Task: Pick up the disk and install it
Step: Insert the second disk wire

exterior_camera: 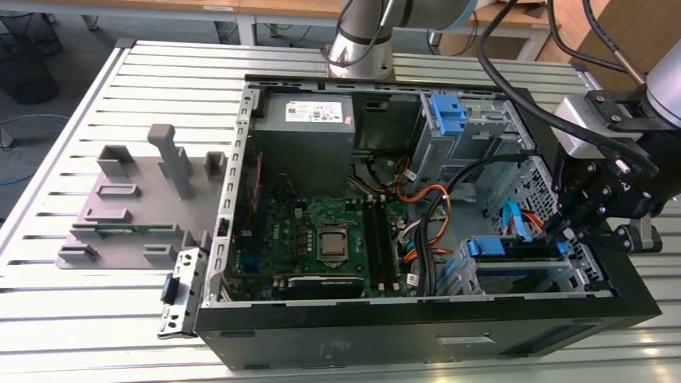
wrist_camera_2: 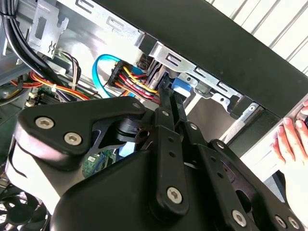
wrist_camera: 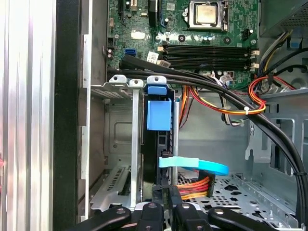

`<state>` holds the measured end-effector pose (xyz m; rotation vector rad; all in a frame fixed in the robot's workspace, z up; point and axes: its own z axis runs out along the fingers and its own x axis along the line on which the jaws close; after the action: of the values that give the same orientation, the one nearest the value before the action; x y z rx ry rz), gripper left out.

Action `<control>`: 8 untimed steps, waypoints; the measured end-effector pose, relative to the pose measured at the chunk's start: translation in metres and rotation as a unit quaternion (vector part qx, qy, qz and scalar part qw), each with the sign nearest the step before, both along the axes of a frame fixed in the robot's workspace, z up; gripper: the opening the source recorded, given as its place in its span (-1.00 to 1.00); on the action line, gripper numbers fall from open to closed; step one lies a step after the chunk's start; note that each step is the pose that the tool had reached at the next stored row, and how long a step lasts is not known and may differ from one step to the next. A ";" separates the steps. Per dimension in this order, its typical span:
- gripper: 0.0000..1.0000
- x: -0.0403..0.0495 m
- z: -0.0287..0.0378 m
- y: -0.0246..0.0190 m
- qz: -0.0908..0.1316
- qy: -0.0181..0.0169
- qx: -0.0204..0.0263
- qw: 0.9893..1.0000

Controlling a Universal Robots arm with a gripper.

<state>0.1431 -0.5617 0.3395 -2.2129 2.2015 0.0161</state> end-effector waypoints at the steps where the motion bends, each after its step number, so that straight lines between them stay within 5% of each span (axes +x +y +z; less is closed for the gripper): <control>1: -0.65 0.0000 0.0000 0.0000 0.000 0.000 0.000 1.000; 8: -0.53 0.0000 -0.0002 0.0000 0.000 0.000 0.000 1.000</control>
<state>0.1431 -0.5617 0.3393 -2.2131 2.2018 0.0155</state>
